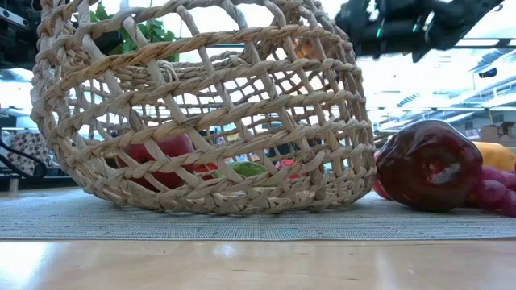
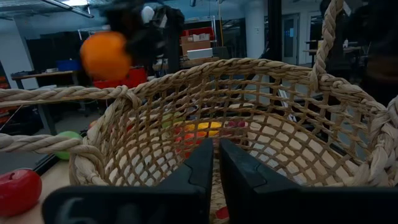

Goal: Build produce basket
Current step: Put the orange into the brown woven basket

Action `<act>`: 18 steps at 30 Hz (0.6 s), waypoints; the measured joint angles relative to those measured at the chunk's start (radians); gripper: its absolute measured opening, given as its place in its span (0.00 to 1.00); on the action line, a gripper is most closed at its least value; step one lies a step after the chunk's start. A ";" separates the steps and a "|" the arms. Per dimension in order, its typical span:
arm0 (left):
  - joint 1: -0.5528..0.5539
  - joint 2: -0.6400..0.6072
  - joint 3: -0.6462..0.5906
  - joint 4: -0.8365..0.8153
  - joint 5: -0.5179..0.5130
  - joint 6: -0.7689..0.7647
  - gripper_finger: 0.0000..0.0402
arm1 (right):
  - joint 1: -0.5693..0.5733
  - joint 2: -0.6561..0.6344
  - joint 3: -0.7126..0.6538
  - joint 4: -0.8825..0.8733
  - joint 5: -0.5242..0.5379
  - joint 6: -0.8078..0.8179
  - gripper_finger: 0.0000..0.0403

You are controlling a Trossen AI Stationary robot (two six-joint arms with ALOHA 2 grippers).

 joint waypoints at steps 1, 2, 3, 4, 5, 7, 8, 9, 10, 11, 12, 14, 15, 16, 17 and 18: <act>0.000 0.000 0.000 0.000 0.000 0.000 0.09 | 0.044 -0.004 0.002 0.022 0.034 -0.026 0.86; 0.000 0.000 0.000 0.000 0.000 0.000 0.09 | 0.089 -0.003 0.017 0.024 0.075 -0.051 0.86; 0.000 0.000 0.000 0.000 0.000 0.000 0.08 | 0.127 0.002 0.038 0.017 0.120 -0.069 0.86; 0.000 0.000 0.000 0.000 0.000 0.000 0.08 | 0.160 0.012 0.064 0.009 0.163 -0.087 0.86; 0.000 0.000 0.000 0.000 0.000 0.000 0.08 | 0.190 0.025 0.093 -0.004 0.201 -0.104 0.86; 0.000 0.000 0.000 0.000 0.000 0.000 0.07 | 0.239 0.065 0.157 -0.046 0.258 -0.138 0.86; 0.000 0.000 0.000 0.000 0.000 0.000 0.07 | 0.258 0.087 0.190 -0.070 0.283 -0.156 0.86; 0.000 0.000 0.000 0.000 0.000 0.000 0.07 | 0.275 0.111 0.221 -0.095 0.304 -0.169 0.86; 0.000 0.000 0.000 0.000 0.000 0.000 0.07 | 0.289 0.139 0.256 -0.104 0.324 -0.183 0.86; 0.000 0.000 0.000 0.000 0.000 0.000 0.07 | 0.301 0.165 0.289 -0.113 0.340 -0.199 0.86; 0.000 0.000 0.000 0.000 0.000 0.000 0.08 | 0.310 0.194 0.317 -0.117 0.351 -0.218 0.86; 0.000 0.000 0.000 0.000 0.000 0.000 0.08 | 0.326 0.255 0.378 -0.119 0.357 -0.258 0.86; 0.000 0.000 0.000 0.000 0.000 0.000 0.09 | 0.332 0.285 0.407 -0.126 0.359 -0.279 0.86; 0.000 0.000 0.000 0.000 0.000 0.000 0.09 | 0.338 0.314 0.442 -0.142 0.361 -0.297 0.86; 0.000 0.000 0.000 -0.001 0.000 0.000 0.09 | 0.344 0.340 0.474 -0.160 0.364 -0.311 0.86; 0.000 0.000 0.000 0.000 0.000 0.000 0.09 | 0.348 0.365 0.511 -0.174 0.365 -0.322 0.86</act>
